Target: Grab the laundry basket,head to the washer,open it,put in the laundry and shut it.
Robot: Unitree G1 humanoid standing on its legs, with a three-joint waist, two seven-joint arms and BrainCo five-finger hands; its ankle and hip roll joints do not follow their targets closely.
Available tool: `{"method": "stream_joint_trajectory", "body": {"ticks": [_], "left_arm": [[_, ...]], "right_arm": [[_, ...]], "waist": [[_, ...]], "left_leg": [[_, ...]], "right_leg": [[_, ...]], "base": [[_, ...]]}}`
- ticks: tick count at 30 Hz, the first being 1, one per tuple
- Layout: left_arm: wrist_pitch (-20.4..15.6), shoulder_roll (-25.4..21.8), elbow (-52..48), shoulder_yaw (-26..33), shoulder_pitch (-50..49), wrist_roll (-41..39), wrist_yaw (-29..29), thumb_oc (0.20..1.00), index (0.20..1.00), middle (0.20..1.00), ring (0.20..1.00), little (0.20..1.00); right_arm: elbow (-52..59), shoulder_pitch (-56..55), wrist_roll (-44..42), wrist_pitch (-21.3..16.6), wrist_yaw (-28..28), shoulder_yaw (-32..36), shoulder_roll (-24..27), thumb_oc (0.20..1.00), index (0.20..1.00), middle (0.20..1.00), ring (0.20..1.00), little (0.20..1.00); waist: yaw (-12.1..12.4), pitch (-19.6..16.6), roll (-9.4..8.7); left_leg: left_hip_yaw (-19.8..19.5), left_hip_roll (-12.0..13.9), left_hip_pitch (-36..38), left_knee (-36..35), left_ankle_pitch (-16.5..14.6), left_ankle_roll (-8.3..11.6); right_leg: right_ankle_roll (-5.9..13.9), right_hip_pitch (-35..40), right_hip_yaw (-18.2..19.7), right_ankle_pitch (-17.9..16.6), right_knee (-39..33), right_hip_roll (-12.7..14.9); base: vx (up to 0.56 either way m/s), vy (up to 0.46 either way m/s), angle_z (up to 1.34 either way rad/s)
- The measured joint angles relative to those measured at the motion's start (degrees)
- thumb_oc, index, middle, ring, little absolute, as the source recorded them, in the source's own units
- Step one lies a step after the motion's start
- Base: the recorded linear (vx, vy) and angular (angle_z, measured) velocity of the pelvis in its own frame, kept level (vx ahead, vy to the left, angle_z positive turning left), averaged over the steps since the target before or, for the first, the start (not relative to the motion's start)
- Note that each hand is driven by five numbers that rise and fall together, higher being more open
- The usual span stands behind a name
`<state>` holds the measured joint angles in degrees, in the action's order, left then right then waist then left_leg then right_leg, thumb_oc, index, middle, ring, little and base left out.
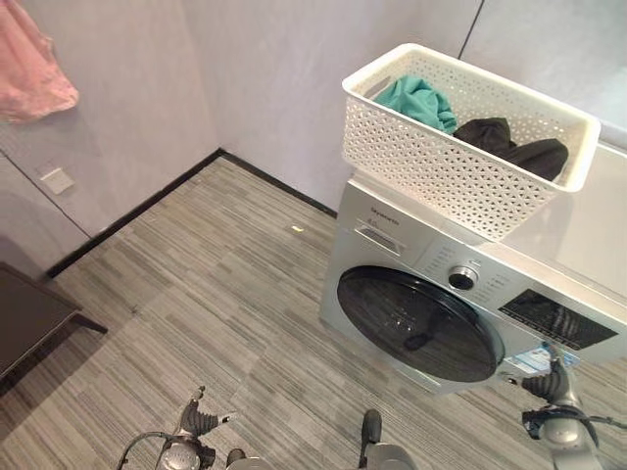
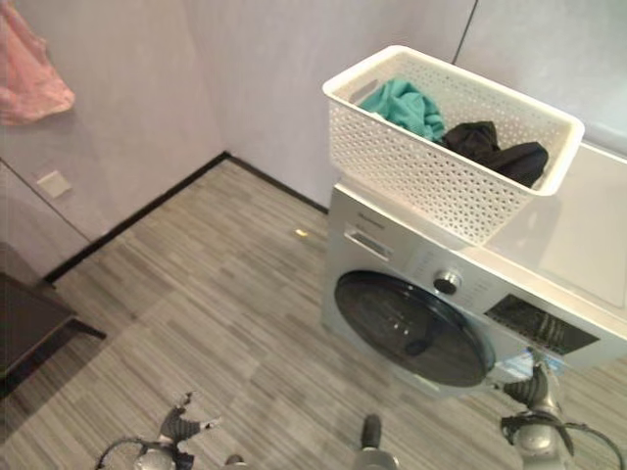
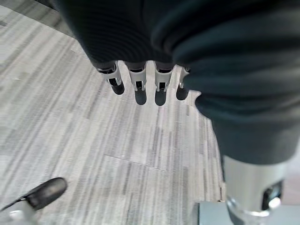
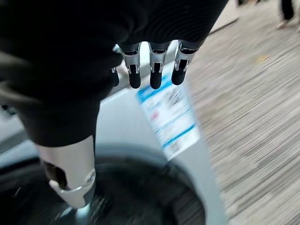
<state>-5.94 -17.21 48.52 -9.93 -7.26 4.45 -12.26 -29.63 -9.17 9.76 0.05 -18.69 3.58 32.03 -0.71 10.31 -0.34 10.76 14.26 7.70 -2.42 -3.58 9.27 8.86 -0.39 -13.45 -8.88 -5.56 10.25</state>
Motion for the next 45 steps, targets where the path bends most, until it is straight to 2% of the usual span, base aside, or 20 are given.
{"method": "stream_joint_trajectory", "body": {"ticks": [3, 10, 14, 18, 27, 32, 36, 38, 40, 41, 45], "left_arm": [[0.0, 0.0, 0.1, -0.1, -0.3, 0.0, -0.1, 1.0, 1.0, 1.0, 1.0, 1.0], [-0.3, -0.1, -0.3, 0.1, 0.5, -0.1, -0.1, 1.0, 1.0, 1.0, 1.0, 1.0], [-1.4, -0.4, -0.8, -0.3, 1.0, -1.0, -0.2, 1.0, 1.0, 1.0, 1.0, 1.0], [-1.5, -0.4, -1.2, -0.5, 1.4, -2.1, -0.4, 1.0, 1.0, 1.0, 1.0, 1.0], [-1.9, 0.0, -0.3, -2.7, 4.3, -2.3, -1.9, 1.0, 1.0, 1.0, 1.0, 1.0], [-2.5, 1.4, 0.9, -2.5, 5.2, -2.3, -3.2, 1.0, 1.0, 1.0, 1.0, 1.0], [-2.7, 2.7, 2.1, -2.6, 6.2, -2.2, -4.0, 1.0, 1.0, 1.0, 1.0, 1.0], [-2.7, 2.8, 2.4, -2.6, 6.1, -2.2, -4.6, 1.0, 1.0, 1.0, 1.0, 1.0], [-2.6, 2.8, 2.6, -2.6, 6.1, -2.1, -5.0, 1.0, 1.0, 1.0, 1.0, 1.0], [-2.6, 2.8, 3.0, -2.7, 6.0, -1.7, -5.1, 1.0, 1.0, 1.0, 1.0, 1.0], [-2.6, 2.7, 3.3, -4.1, 4.5, -1.6, -5.5, 1.0, 1.0, 1.0, 1.0, 1.0]], "right_arm": [[-0.1, 0.9, 0.0, 0.0, -0.1, -0.3, 0.0, 1.0, 1.0, 1.0, 1.0, 1.0], [-2.5, 3.4, 0.0, -0.2, -1.0, -0.4, 0.6, 1.0, 1.0, 1.0, 1.0, 1.0], [-7.2, 7.6, -1.2, -0.3, -2.3, -0.3, 4.2, 1.0, 1.0, 1.0, 1.0, 1.0], [-9.8, 12.4, -1.4, -0.2, -3.6, -1.0, 5.8, 1.0, 1.0, 1.0, 1.0, 1.0], [-18.1, 20.9, -4.9, 0.2, -7.3, -9.4, 4.6, 1.0, 1.0, 1.0, 1.0, 1.0], [-18.5, 22.3, -6.5, 0.3, -9.8, -11.5, 2.2, 1.0, 1.0, 1.0, 1.0, 1.0], [-18.3, 22.0, -8.1, 0.3, -10.2, -14.0, -1.3, 1.0, 1.0, 1.0, 1.0, 1.0], [-18.3, 21.0, -9.0, 0.3, -10.1, -17.6, -3.0, 1.0, 1.0, 1.0, 1.0, 1.0], [-17.9, 19.6, -10.2, 0.2, -10.0, -22.7, -5.3, 1.0, 1.0, 1.0, 1.0, 1.0], [-17.9, 17.9, -10.2, -0.1, -8.6, -26.1, -6.5, 1.0, 1.0, 1.0, 1.0, 1.0], [-15.5, 13.4, -11.9, -0.1, -4.4, -30.8, -8.6, 1.0, 1.0, 1.0, 1.0, 1.0]], "waist": [[0.0, -0.8, 0.92], [0.5, -0.4, 1.7], [0.5, 1.5, 3.2], [0.8, 5.8, 5.55], [0.9, 7.2, 6.5], [0.0, 7.1, 6.36], [-0.9, 6.5, 5.1], [-1.2, 5.8, 4.15], [-1.6, 4.7, 2.64], [-1.6, 2.6, 1.75], [-1.1, -1.1, 1.52]], "left_leg": [[-1.0, 0.0, -1.7, 0.0, 1.1, 0.81], [-1.0, 0.0, -2.0, -0.8, 1.9, 1.04], [-2.1, -0.6, -4.9, -0.8, 2.7, 0.66], [-2.4, -0.6, -6.1, -0.9, 3.4, 0.53], [-4.6, -0.6, -9.0, -2.0, 5.2, 0.69], [-4.8, -0.4, -8.8, -2.7, 5.6, 0.86], [-4.6, 0.2, -8.2, -2.8, 5.9, 1.3], [-4.1, 0.6, -6.8, -3.1, 5.7, 1.05], [-3.8, 0.6, -5.7, -3.1, 5.7, 0.99], [-4.0, 0.5, -5.7, -3.1, 5.7, 0.96], [-4.1, 0.7, -4.7, -3.2, 5.7, 0.91]], "right_leg": [[0.18, -1.0, -0.9, -0.5, 0.0, 0.1], [-0.06, -1.6, -1.2, -1.1, 0.0, 0.1], [0.37, -3.8, -1.3, -0.7, 0.0, 0.7], [0.12, -4.9, -1.4, -1.5, 0.0, 0.7], [0.05, -6.6, -3.4, -1.8, 0.0, 0.7], [-0.11, -6.5, -3.8, -1.8, 0.0, 0.5], [-0.51, -6.2, -3.7, -2.1, 0.0, -0.1], [-0.95, -5.1, -3.4, -1.7, 0.0, -0.4], [-0.93, -4.3, -2.9, -1.7, 0.0, -0.5], [-0.91, -4.2, -2.9, -1.6, 0.0, -0.3], [-0.85, -3.1, -2.9, -1.5, 0.0, -0.3]], "base": [[-0.01, -0.043, 0.16], [-0.03, -0.03, 0.01], [-0.06, -0.032, 0.11], [-0.05, -0.029, 0.04], [-0.03, -0.022, 0.11], [0.0, 0.0, 0.0], [0.01, 0.029, -0.05], [0.03, 0.028, -0.1], [0.04, 0.023, -0.07], [0.07, 0.025, -0.01], [0.03, 0.014, 0.02]]}}
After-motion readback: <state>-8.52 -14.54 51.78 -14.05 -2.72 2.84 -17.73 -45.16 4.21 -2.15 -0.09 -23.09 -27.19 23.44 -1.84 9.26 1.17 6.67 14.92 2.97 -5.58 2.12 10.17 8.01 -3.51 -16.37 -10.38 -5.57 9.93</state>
